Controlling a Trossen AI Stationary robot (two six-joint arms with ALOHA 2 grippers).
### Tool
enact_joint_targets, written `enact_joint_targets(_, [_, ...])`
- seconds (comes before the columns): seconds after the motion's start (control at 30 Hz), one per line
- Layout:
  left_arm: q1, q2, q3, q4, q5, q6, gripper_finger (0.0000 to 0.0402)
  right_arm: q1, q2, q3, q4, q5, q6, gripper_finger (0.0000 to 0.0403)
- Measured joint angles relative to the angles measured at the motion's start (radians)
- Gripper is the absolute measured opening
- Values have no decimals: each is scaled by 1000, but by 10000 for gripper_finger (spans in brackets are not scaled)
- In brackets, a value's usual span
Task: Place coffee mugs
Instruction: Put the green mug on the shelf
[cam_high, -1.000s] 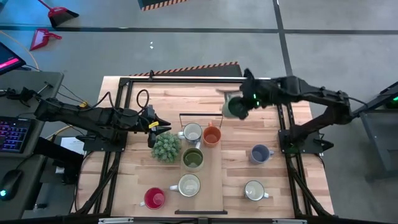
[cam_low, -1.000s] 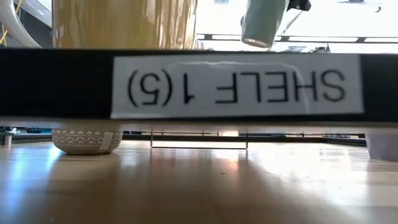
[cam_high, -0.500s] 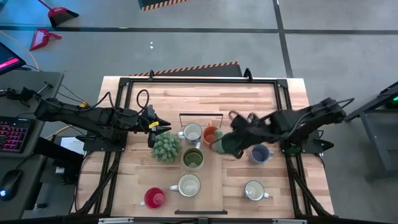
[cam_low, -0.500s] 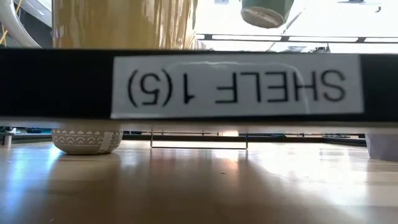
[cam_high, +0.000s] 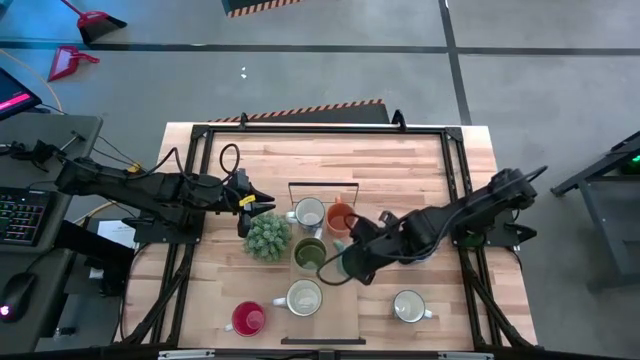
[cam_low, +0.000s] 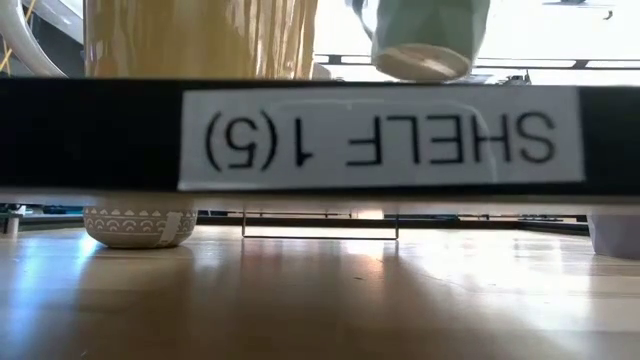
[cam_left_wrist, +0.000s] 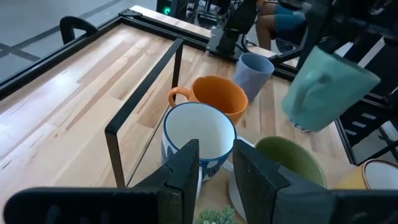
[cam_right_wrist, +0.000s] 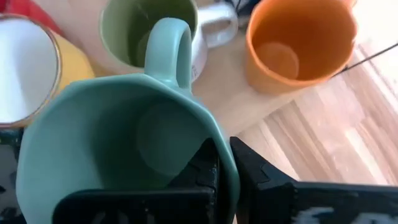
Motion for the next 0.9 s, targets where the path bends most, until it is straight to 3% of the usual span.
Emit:
enact_joint_targets(0.47, [0, 0, 0, 0, 0, 0, 87, -3, 118, 0, -4, -14, 85, 0])
enact_joint_targets(0.9, [0, 0, 0, 0, 0, 0, 87, -5, 132, 0, -17, 62, 156, 0])
